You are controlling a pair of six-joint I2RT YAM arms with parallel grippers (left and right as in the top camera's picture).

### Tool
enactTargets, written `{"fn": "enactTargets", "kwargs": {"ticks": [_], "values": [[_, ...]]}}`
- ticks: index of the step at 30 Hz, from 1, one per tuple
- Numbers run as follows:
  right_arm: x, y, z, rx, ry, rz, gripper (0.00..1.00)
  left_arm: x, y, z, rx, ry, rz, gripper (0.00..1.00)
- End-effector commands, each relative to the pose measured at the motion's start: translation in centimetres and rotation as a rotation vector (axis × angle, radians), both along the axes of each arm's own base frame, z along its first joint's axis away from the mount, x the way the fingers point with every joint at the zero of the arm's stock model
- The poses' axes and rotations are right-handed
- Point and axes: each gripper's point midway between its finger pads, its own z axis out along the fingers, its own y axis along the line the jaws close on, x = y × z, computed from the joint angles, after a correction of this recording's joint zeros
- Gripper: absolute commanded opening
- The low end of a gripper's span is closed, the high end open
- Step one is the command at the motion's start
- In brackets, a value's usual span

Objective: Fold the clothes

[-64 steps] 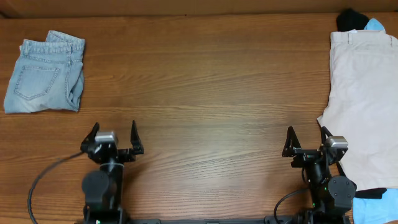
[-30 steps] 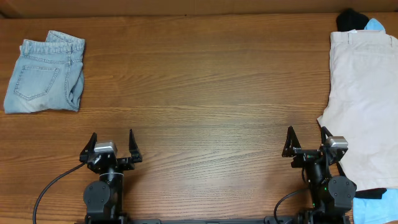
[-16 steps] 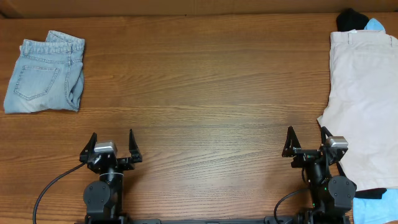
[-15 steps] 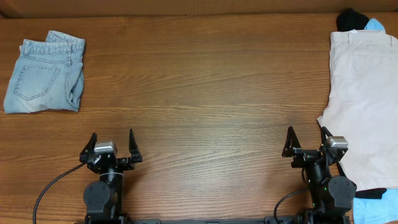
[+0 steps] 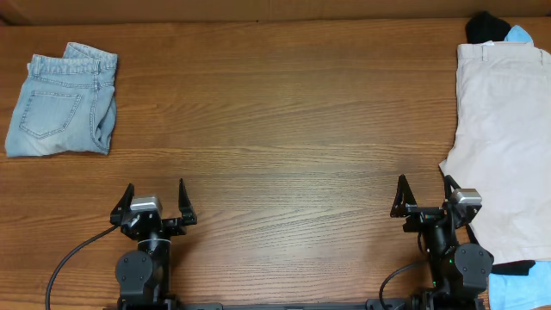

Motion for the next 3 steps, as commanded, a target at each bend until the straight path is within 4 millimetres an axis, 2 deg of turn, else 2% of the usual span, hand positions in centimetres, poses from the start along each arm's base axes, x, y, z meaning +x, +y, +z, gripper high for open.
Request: {"fn": "enactTargets", "kwargs": {"ticks": [1,3], "values": [[-0.02,-0.06,0.23,-0.006,-0.012,-0.005,1.00,-0.05,0.23,0.17,0.023,-0.010,0.009,1.00],[-0.02,-0.06,0.23,-0.006,-0.012,-0.005,1.00,-0.05,0.23,0.17,0.023,-0.010,0.009,1.00]]}}
